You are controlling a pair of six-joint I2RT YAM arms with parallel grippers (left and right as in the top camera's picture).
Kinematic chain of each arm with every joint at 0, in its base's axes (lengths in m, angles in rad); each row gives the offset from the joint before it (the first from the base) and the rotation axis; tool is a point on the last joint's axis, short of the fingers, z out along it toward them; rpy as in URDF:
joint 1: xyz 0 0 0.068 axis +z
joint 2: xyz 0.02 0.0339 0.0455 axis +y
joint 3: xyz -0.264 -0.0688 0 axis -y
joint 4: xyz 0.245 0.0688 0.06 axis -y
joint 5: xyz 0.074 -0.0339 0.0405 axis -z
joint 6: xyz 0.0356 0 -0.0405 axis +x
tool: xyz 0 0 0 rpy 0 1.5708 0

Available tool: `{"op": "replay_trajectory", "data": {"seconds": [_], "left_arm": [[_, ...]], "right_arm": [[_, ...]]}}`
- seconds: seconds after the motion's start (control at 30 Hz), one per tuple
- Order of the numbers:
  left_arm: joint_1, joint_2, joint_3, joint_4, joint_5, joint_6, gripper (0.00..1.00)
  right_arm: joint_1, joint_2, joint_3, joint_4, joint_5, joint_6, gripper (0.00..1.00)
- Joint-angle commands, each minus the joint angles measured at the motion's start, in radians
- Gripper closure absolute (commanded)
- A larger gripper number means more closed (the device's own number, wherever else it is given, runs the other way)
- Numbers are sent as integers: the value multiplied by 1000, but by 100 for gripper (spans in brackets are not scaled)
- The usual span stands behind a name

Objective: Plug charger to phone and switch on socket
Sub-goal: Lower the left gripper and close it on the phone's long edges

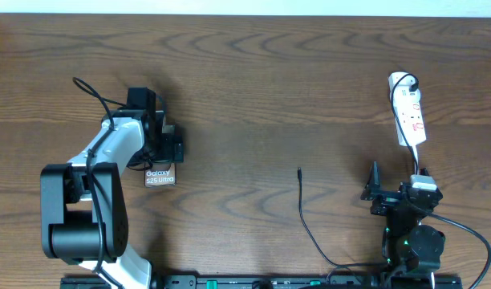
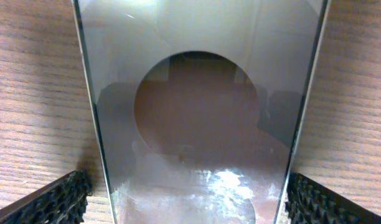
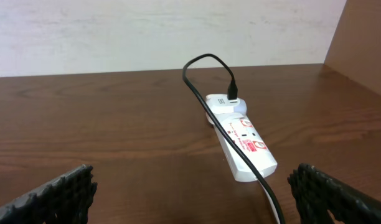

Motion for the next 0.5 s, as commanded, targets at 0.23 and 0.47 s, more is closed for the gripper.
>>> {"op": "replay_trajectory", "data": {"seconds": [0.23,0.47], "left_arm": [[5,14,-55,37,-3,7,2],[5,14,-55,34,9,7,2]], "right_arm": [[-8,-6,-3,-1,8,13,1],[-8,-6,-3,-1,8,13,1]]}}
